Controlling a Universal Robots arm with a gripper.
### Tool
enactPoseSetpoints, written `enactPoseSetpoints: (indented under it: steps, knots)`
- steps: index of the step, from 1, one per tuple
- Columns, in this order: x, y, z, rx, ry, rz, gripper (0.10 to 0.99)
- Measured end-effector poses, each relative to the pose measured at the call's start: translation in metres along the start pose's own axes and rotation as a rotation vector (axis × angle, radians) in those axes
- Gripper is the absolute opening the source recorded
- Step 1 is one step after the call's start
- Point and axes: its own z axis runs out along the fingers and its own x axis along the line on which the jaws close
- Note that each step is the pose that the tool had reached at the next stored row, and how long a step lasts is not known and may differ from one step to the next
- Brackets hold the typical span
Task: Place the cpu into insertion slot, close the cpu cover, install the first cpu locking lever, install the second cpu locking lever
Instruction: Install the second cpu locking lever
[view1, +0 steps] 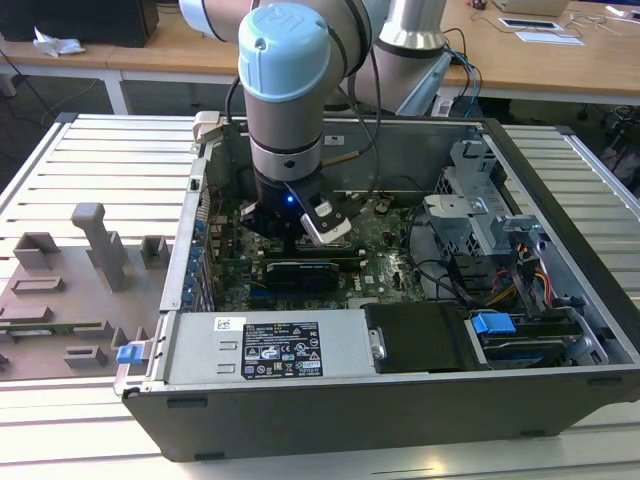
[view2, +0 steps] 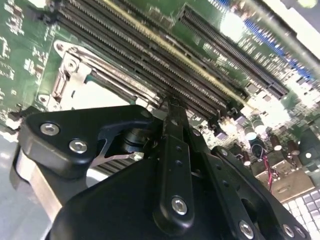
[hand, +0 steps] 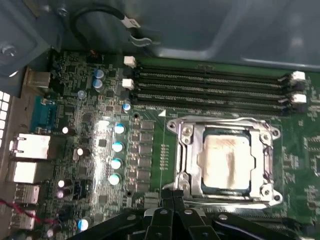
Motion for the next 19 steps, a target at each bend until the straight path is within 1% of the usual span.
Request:
enactPoseSetpoints:
  steps: [2,4,6,8,9,10,12,14,15,16,17,18,19]
  knots:
    - [0.0008,0.0020,0.0019,-0.008,0.0007,-0.009,0.106]
    - [0.0008,0.0035,0.0024,-0.010,0.0024,-0.019,0.106]
    - [0.0016,0.0037,0.0019,-0.010,0.0019,-0.026,0.106]
    - [0.0032,0.0024,0.0005,-0.010,-0.0015,-0.029,0.106]
    - [0.0036,0.0008,0.0002,-0.011,-0.0017,-0.031,0.106]
    - [0.0038,-0.0008,-0.0001,-0.015,-0.0021,-0.031,0.106]
    - [0.0038,-0.0008,-0.0008,-0.017,-0.0022,-0.031,0.106]
    - [0.0034,0.0004,-0.0078,-0.017,-0.0023,-0.032,0.106]
    - [0.0030,0.0016,-0.0143,-0.017,-0.0022,-0.032,0.106]
    - [0.0020,0.0020,-0.0166,-0.017,-0.0020,-0.032,0.106]
    - [-0.0001,0.0023,-0.0167,-0.017,-0.0015,-0.032,0.106]
    - [-0.0099,0.0023,-0.0162,-0.017,0.0067,-0.030,0.106]
    - [-0.0172,0.0022,-0.0154,-0.018,0.0164,-0.028,0.106]
